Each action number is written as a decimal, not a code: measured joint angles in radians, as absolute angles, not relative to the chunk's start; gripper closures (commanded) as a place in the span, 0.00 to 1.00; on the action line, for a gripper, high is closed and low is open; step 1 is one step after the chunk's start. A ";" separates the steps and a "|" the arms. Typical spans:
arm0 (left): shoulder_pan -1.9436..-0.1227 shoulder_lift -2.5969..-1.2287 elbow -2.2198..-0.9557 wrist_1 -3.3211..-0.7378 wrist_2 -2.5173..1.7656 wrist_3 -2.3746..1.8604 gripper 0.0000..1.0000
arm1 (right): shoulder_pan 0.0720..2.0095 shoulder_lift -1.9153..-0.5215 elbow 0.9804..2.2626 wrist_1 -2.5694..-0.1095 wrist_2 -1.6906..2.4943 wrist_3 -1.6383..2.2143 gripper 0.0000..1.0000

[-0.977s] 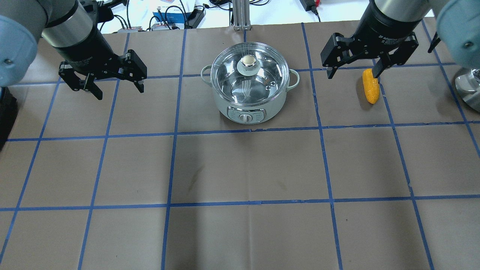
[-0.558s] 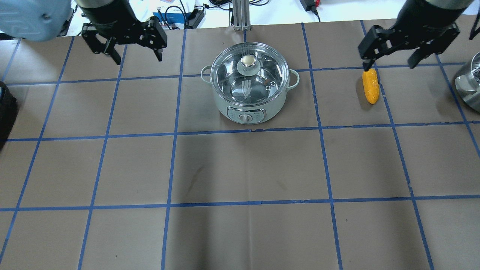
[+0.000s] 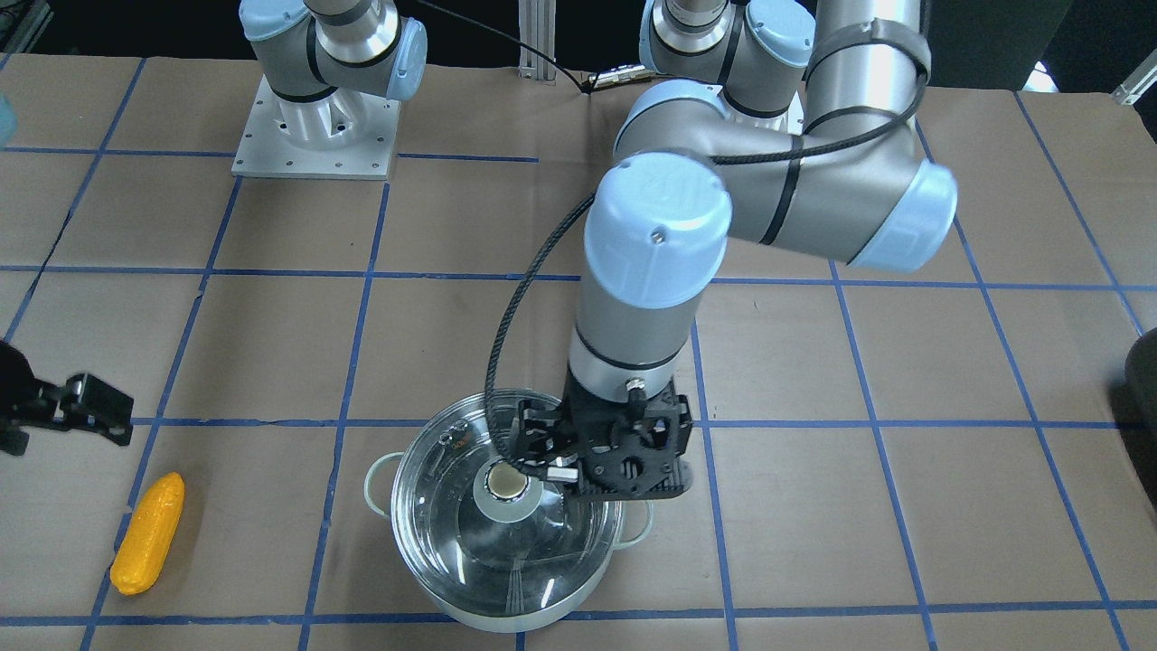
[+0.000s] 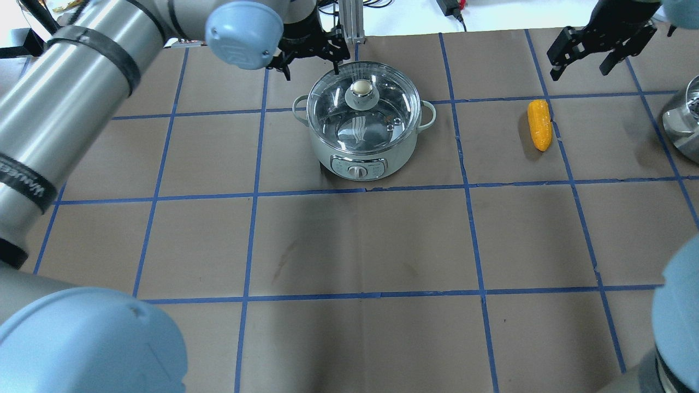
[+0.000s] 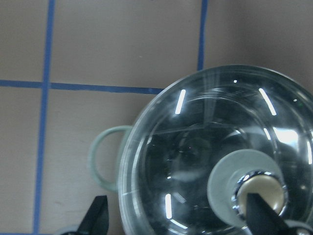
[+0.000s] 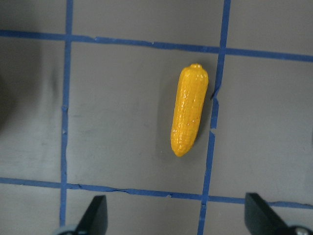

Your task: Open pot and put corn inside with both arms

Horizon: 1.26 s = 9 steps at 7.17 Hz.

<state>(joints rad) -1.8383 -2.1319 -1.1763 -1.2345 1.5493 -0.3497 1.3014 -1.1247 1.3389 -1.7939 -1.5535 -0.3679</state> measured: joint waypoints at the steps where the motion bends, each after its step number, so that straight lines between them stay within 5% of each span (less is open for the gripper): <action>1: -1.869 -2.178 -1.160 -1.198 1.517 -0.410 0.00 | 1.298 -1.026 1.336 -1.874 -1.553 -0.371 0.05; 2: -1.892 -2.203 -1.150 -1.183 1.503 -0.451 0.00 | 1.295 -0.961 1.352 -1.928 -1.553 -0.363 0.08; 3: -1.903 -2.212 -1.147 -1.179 1.498 -0.471 0.10 | 1.293 -0.927 1.387 -1.985 -1.556 -0.352 0.32; 4: -1.906 -2.215 -1.147 -1.178 1.496 -0.479 0.55 | 1.292 -0.909 1.415 -2.037 -1.561 -0.344 0.66; 5: -1.908 -2.216 -1.147 -1.179 1.496 -0.481 0.79 | 1.292 -0.901 1.426 -2.067 -1.564 -0.336 0.82; 6: -1.908 -2.215 -1.147 -1.181 1.495 -0.482 0.84 | 1.292 -0.899 1.425 -2.079 -1.564 -0.331 0.90; 9: -1.906 -2.182 -1.142 -1.195 1.496 -0.474 0.85 | 1.291 -0.912 1.396 -2.077 -1.563 -0.314 0.90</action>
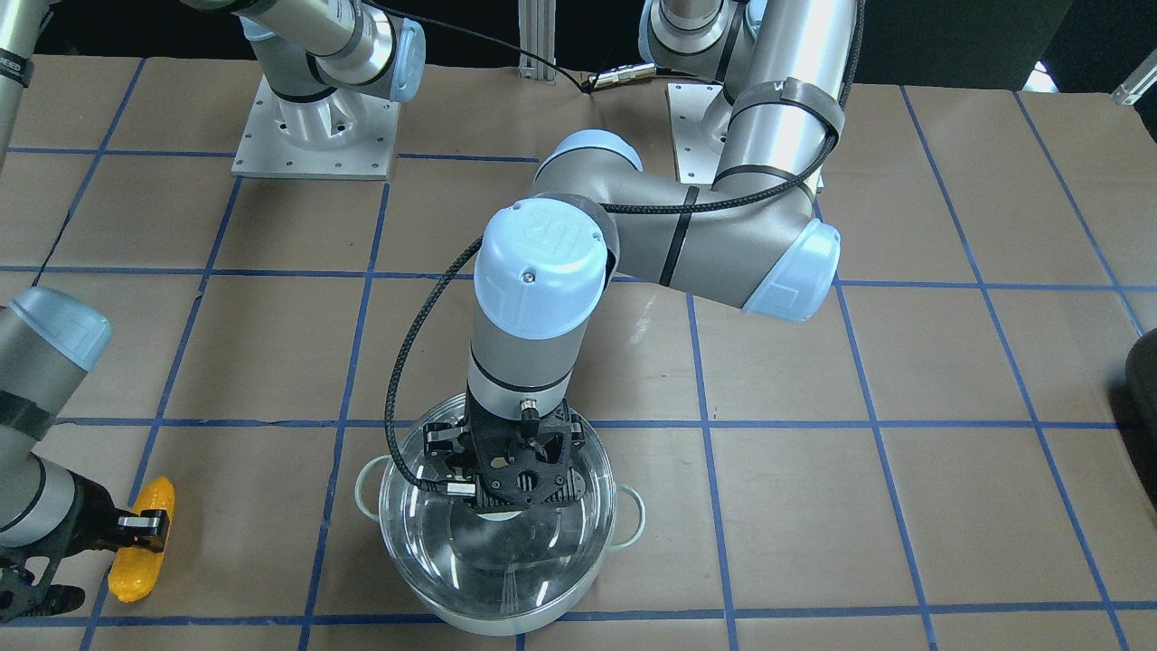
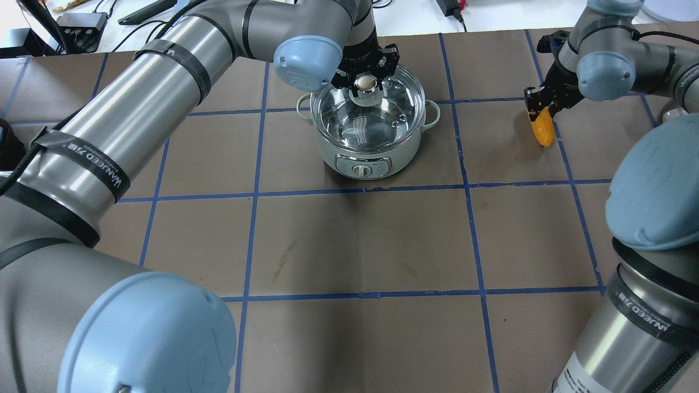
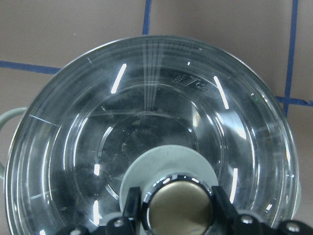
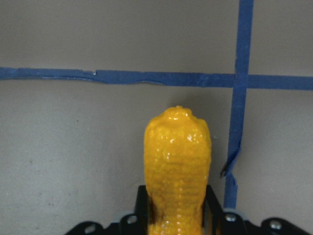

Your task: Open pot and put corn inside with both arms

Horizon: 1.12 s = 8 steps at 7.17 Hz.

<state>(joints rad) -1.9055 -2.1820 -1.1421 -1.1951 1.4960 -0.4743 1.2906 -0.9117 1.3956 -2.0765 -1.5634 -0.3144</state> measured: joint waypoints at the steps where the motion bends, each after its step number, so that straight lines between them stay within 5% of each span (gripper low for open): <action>1: -1.896 -2.153 -1.141 -1.215 1.498 -0.464 0.85 | 1.292 -0.938 1.368 -2.040 -1.563 -0.301 0.90; 4: -1.676 -2.041 -1.174 -1.349 1.497 -0.222 0.90 | 1.402 -1.076 1.303 -1.886 -1.464 -0.131 0.91; 8: -1.400 -2.058 -1.410 -1.127 1.482 0.057 0.89 | 1.756 -1.002 1.201 -1.970 -1.437 0.224 0.91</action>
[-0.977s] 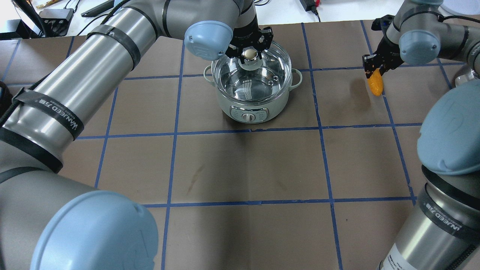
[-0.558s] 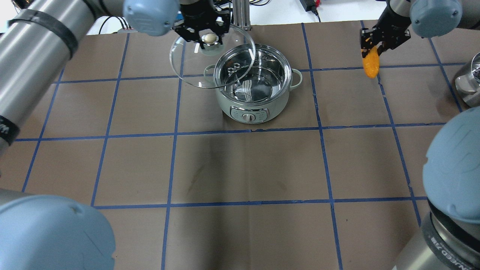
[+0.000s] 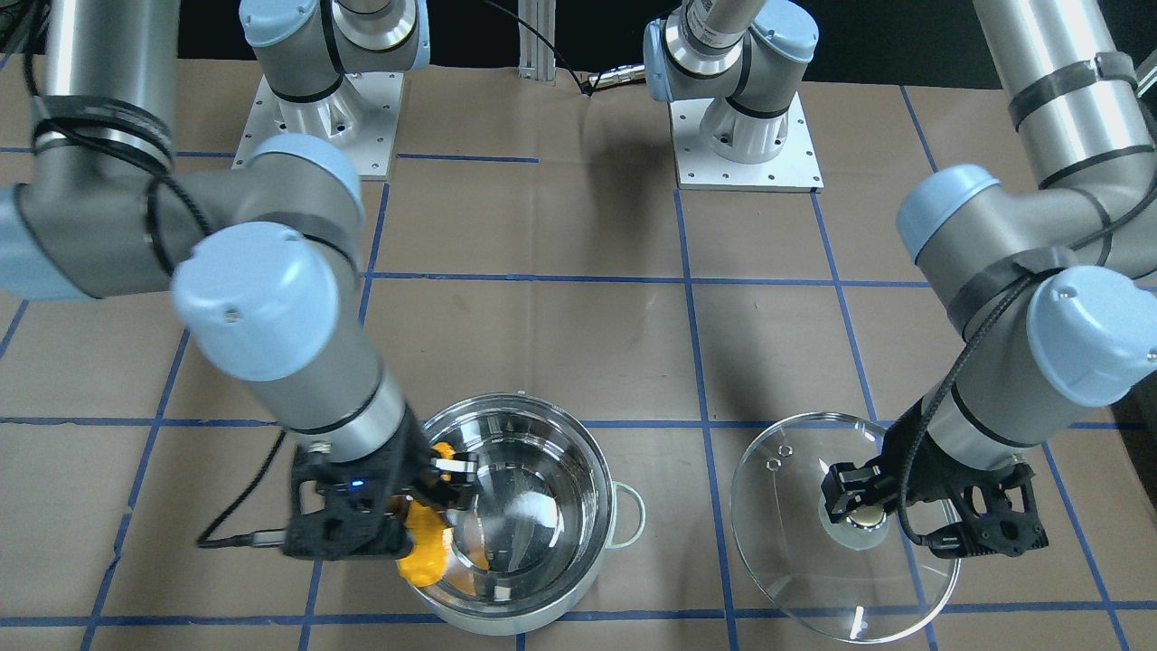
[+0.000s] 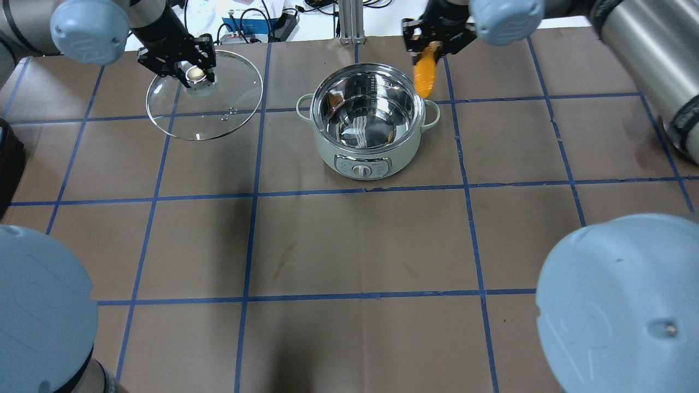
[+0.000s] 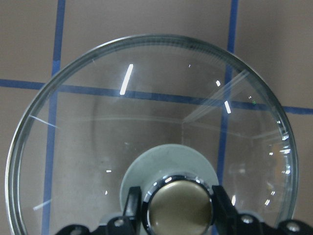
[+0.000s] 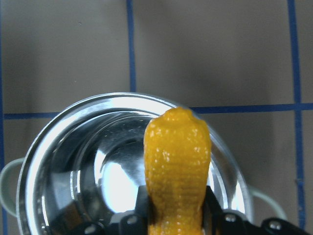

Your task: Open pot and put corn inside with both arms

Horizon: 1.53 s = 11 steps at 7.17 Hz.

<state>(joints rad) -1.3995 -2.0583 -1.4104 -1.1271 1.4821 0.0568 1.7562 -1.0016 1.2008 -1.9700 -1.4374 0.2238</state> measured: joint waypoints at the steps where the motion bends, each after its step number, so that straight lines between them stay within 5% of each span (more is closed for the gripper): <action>1: -1.385 -2.088 -1.469 -1.028 1.482 0.072 0.89 | 1.801 -0.966 1.210 -2.007 -1.438 0.260 0.89; 2: -1.380 -2.110 -1.505 -0.984 1.484 0.080 0.60 | 1.819 -0.939 1.229 -2.027 -1.438 0.262 0.76; 3: -1.378 -2.125 -1.526 -0.970 1.487 0.085 0.01 | 1.825 -0.921 1.246 -2.041 -1.441 0.243 0.53; 4: -1.378 -2.131 -1.543 -0.964 1.486 0.087 0.00 | 1.826 -0.906 1.255 -2.057 -1.451 0.224 0.12; 5: -1.378 -2.132 -1.562 -0.960 1.485 0.084 0.00 | 1.827 -0.892 1.259 -2.073 -1.466 0.216 0.01; 8: -1.395 -2.042 -1.541 -1.083 1.512 0.061 0.00 | 1.824 -0.960 1.254 -2.073 -1.477 0.228 0.00; 11: -1.504 -1.809 -1.463 -1.428 1.540 0.031 0.00 | 1.752 -1.250 1.269 -1.756 -1.479 0.223 0.03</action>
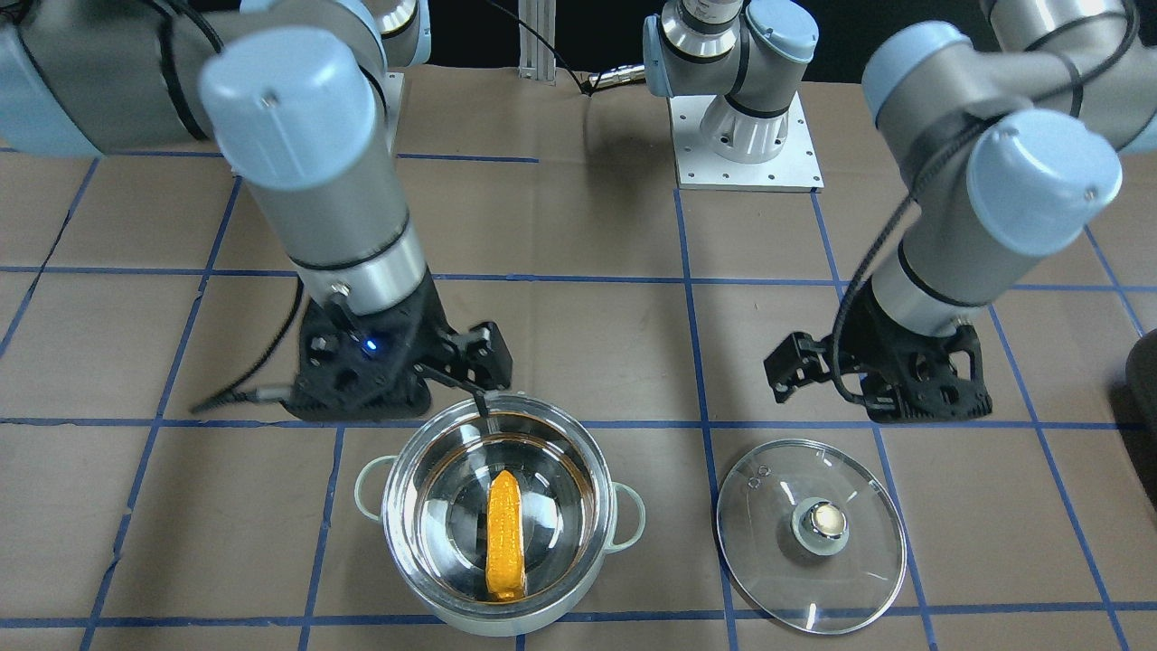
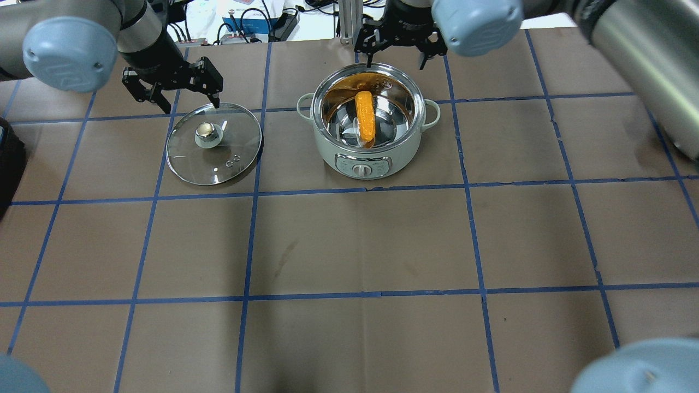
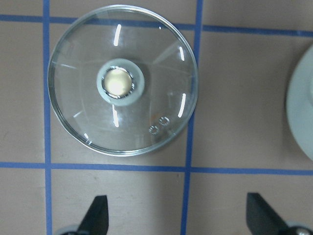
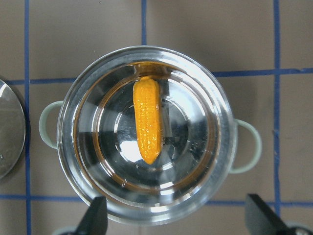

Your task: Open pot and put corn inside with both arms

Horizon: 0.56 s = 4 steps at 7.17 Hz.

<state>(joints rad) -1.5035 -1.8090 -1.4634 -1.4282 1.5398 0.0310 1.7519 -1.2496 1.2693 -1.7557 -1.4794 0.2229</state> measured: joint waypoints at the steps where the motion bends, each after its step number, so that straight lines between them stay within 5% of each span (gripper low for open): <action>1: -1.543 -1.755 -1.437 -1.516 1.539 0.028 0.00 | 1.710 -1.354 1.279 -1.596 -1.479 0.220 0.05; 4: -1.568 -1.691 -1.433 -1.595 1.537 0.025 0.00 | 1.649 -1.546 1.421 -1.407 -1.557 0.178 0.06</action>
